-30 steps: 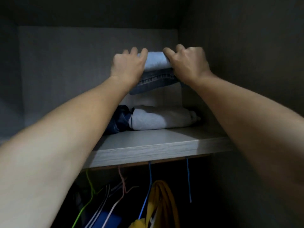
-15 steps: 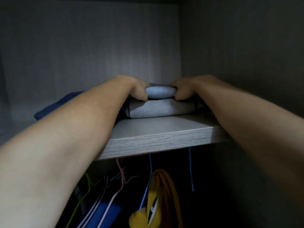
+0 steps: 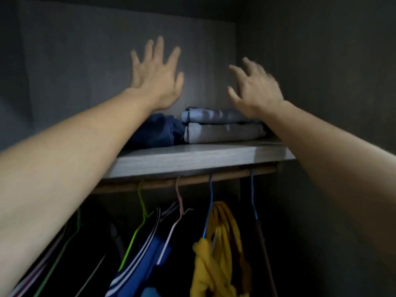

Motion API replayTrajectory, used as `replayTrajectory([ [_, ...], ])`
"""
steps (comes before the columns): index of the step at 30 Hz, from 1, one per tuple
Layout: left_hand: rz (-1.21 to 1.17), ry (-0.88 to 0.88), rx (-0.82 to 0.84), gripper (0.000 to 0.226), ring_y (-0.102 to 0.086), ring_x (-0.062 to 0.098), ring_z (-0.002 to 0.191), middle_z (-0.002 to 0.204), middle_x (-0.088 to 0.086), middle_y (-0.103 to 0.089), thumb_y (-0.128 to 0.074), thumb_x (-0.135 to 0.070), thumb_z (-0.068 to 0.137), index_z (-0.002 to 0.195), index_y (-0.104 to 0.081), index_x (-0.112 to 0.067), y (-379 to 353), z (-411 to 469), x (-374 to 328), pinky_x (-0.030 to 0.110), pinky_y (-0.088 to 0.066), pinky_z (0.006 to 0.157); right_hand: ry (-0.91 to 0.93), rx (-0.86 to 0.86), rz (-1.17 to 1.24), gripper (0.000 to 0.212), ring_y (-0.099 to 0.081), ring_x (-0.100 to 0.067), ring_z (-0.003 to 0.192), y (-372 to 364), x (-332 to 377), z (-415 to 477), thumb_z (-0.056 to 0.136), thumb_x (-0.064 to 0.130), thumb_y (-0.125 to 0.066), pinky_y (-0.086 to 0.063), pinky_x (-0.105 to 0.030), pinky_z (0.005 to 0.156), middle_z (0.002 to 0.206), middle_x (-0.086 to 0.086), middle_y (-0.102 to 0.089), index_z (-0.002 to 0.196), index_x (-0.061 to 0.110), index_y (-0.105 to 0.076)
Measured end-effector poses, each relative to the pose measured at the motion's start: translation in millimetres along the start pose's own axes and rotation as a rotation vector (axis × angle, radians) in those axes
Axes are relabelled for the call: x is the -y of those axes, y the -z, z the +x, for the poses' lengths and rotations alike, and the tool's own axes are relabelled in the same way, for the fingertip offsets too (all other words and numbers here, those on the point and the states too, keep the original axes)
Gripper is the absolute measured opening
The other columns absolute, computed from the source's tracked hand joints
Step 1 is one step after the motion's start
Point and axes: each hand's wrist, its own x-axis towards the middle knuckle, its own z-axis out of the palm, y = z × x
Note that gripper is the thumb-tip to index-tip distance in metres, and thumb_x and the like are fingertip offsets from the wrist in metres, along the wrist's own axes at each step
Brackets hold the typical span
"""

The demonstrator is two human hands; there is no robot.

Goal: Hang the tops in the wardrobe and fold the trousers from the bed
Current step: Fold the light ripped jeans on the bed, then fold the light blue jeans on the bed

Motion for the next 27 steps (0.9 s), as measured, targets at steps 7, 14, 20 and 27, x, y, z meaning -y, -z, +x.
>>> replayTrajectory([
  [7, -0.163, -0.145, -0.044, 0.066, 0.001, 0.034, 0.150, 0.163, 0.016, 0.003, -0.030, -0.051, 0.098, 0.156, -0.010, -0.024, 41, -97, 18, 0.061, -0.008, 0.117, -0.041, -0.066, -0.074, 0.062, -0.021, -0.036, 0.148, 40, 56, -82, 0.098, 0.043, -0.042, -0.025, -0.049, 0.117, 0.162, -0.019, -0.018, 0.154, 0.021, -0.028],
  [14, -0.429, -0.163, -0.096, 0.071, 0.005, 0.037, 0.149, 0.161, 0.019, 0.012, -0.026, -0.058, 0.097, 0.156, -0.004, -0.024, 44, -183, -16, 0.062, -0.008, 0.116, 0.005, -0.085, -0.372, 0.065, -0.011, -0.038, 0.151, 93, 59, -202, 0.096, 0.043, -0.040, -0.015, -0.053, 0.121, 0.163, -0.022, -0.010, 0.154, 0.017, -0.026],
  [20, -0.763, -0.126, -0.073, 0.069, 0.001, 0.035, 0.150, 0.162, 0.020, 0.002, -0.027, -0.054, 0.099, 0.156, -0.011, -0.020, 73, -268, -113, 0.058, -0.006, 0.118, -0.135, -0.071, -0.549, 0.067, -0.004, -0.036, 0.152, 163, 13, -329, 0.099, 0.048, -0.038, -0.005, -0.052, 0.123, 0.164, -0.021, -0.005, 0.157, 0.022, -0.018],
  [27, -0.947, -0.229, 0.110, 0.070, 0.003, 0.033, 0.150, 0.162, 0.019, 0.004, -0.027, -0.051, 0.098, 0.156, -0.012, -0.017, 148, -352, -267, 0.063, -0.009, 0.116, -0.333, 0.095, -0.650, 0.072, -0.001, -0.036, 0.152, 282, -66, -498, 0.097, 0.044, -0.044, -0.009, -0.055, 0.121, 0.164, -0.021, 0.001, 0.158, 0.018, -0.016],
])
